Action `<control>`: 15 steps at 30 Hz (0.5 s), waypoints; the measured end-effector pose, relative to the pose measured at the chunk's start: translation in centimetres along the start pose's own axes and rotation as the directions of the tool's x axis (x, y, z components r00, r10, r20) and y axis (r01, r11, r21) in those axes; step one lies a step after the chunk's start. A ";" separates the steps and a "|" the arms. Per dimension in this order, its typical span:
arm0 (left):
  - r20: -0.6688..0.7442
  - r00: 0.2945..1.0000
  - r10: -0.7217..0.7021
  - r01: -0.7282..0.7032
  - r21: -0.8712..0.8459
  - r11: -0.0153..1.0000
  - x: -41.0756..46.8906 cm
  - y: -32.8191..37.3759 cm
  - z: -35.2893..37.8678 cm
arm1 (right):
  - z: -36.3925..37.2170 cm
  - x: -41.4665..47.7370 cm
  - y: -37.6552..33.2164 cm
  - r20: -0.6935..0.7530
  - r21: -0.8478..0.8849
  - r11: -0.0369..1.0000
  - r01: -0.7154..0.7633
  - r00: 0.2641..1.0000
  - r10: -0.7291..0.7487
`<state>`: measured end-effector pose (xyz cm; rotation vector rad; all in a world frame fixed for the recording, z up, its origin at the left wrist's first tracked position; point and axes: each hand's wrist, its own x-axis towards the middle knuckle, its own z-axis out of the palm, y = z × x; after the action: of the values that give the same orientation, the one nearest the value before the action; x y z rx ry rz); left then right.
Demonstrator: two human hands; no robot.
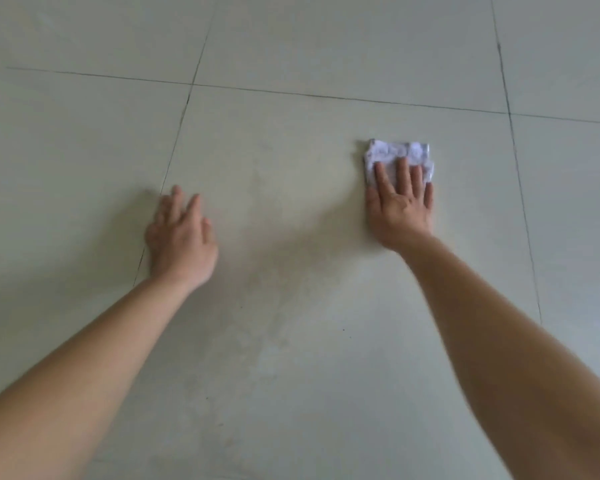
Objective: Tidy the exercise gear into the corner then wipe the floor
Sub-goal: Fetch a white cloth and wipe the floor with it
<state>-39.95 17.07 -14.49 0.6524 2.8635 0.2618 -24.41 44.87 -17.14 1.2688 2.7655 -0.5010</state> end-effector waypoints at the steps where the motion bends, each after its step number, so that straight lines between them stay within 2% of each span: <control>1: -0.004 0.998 0.063 -0.063 -0.005 0.998 -0.5 1.7 0.7 | 0.3 -1.2 -1.0 -0.004 -0.004 1.000 -0.022 1.000 0.022; 2: -0.001 0.993 0.116 -0.116 -0.007 0.993 -0.9 3.3 1.3 | 0.7 -2.4 -1.8 -0.010 -0.004 1.000 0.000 1.000 0.000; 4: 0.010 0.983 0.183 -0.183 0.006 0.983 -1.2 6.4 2.4 | 1.1 -4.0 -2.1 0.029 -0.010 0.990 0.140 0.990 -0.140; 6: 0.014 0.976 0.216 -0.216 0.024 0.976 -1.3 8.5 3.1 | 0.8 -3.4 0.8 0.068 -0.064 0.954 0.291 0.955 -0.287; 7: 0.015 0.972 0.234 -0.235 0.037 0.971 -1.3 9.0 3.6 | 0.4 -2.3 3.0 0.056 -0.130 0.945 0.300 0.954 -0.295; 8: 0.021 0.967 0.253 -0.253 0.050 0.966 -1.2 9.2 4.0 | -0.2 -1.0 5.4 0.018 -0.182 0.953 0.241 0.970 -0.242; 10: 0.051 0.961 0.274 -0.276 0.060 0.959 -1.3 8.8 5.2 | -2.2 1.3 9.8 -0.055 -0.134 0.990 -0.033 0.998 0.026; 12: 0.037 0.958 0.283 -0.285 0.059 0.957 -1.5 8.2 6.1 | -4.2 2.8 12.5 -0.052 -0.038 0.964 -0.263 0.964 0.261; 15: -0.023 0.957 0.289 -0.287 0.081 0.955 -1.6 8.1 6.6 | -5.1 4.9 12.3 -0.057 0.002 0.907 -0.421 0.906 0.420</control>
<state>-33.71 24.43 -18.92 1.0938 2.8149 0.2057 -18.01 57.56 -16.54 1.8352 2.4141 -0.4177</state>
